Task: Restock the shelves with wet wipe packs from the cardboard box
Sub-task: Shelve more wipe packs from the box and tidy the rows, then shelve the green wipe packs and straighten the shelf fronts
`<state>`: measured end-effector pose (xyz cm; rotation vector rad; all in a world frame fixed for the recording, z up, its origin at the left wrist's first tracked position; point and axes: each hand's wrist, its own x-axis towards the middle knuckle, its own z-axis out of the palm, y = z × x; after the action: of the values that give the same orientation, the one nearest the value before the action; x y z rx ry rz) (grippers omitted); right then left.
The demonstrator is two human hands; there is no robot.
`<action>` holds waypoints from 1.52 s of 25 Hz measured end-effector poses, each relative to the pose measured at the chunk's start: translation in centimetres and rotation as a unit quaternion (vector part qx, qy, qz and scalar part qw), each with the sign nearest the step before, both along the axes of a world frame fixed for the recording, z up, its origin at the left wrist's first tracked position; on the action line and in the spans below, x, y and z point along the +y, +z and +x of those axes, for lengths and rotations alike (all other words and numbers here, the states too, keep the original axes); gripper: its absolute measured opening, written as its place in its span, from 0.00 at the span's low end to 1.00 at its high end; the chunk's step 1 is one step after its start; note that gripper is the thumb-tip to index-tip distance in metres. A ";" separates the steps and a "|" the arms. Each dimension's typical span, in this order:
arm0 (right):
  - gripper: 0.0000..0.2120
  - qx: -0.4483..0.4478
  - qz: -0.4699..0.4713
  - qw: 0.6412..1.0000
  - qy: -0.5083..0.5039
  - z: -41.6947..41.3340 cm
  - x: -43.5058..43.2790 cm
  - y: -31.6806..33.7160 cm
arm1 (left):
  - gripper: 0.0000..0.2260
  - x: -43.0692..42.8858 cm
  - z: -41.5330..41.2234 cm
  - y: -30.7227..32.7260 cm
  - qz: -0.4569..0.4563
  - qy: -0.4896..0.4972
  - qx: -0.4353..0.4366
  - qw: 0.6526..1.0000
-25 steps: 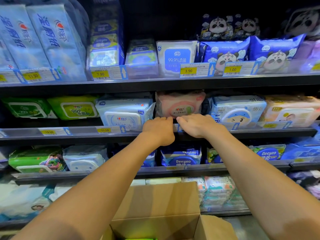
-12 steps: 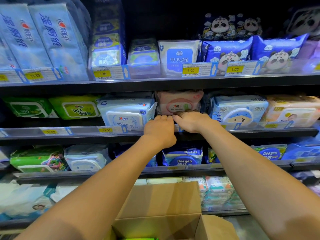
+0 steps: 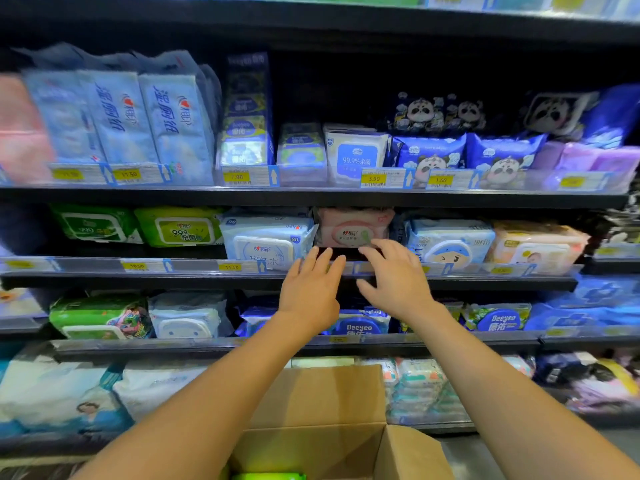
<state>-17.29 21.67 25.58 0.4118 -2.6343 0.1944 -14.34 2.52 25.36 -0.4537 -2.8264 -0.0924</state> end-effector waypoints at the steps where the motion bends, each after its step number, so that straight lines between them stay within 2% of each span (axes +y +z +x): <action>1: 0.30 0.005 -0.003 1.000 0.003 1.5 -0.2 -0.4 | 0.37 -0.4 1.2 -0.4 0.004 0.007 0.002 1.000; 4: 0.32 -0.002 -0.008 1.000 0.001 5.5 -1.3 -2.4 | 0.37 -2.1 4.7 -2.5 0.026 0.031 -0.016 0.999; 8: 0.31 -0.057 -0.010 0.998 0.005 10.0 -3.6 -6.4 | 0.36 -5.7 9.2 -7.1 0.024 0.064 -0.077 0.995; 13: 0.32 -0.163 0.013 0.986 0.023 13.8 -6.0 -12.3 | 0.33 -9.9 13.9 -13.6 0.043 0.099 -0.150 0.983; 18: 0.32 -0.280 0.043 0.958 0.043 16.4 -7.7 -18.7 | 0.32 -12.6 17.1 -20.3 0.061 0.132 -0.246 0.958; 21: 0.33 -0.345 0.049 0.936 0.045 17.1 -8.2 -22.6 | 0.35 -13.2 17.6 -23.9 0.065 0.138 -0.324 0.934; 25: 0.34 -0.414 0.060 0.907 0.037 17.2 -8.9 -26.7 | 0.35 -13.1 17.3 -28.0 0.074 0.141 -0.393 0.906; 30: 0.39 -0.526 0.045 0.849 0.026 16.7 -9.9 -32.8 | 0.36 -12.6 16.7 -32.8 0.116 0.185 -0.474 0.853; 34: 0.42 -0.594 0.033 0.804 -0.003 16.7 -10.1 -38.2 | 0.37 -12.6 16.6 -36.4 0.141 0.223 -0.535 0.803; 38: 0.40 -0.650 0.018 0.759 -0.036 16.4 -10.6 -40.7 | 0.37 -12.6 16.3 -39.4 0.179 0.303 -0.586 0.729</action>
<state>-0.85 11.10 -15.16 0.1682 -4.0249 0.5706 1.96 -10.04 -14.06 1.0119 -3.7504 -1.1128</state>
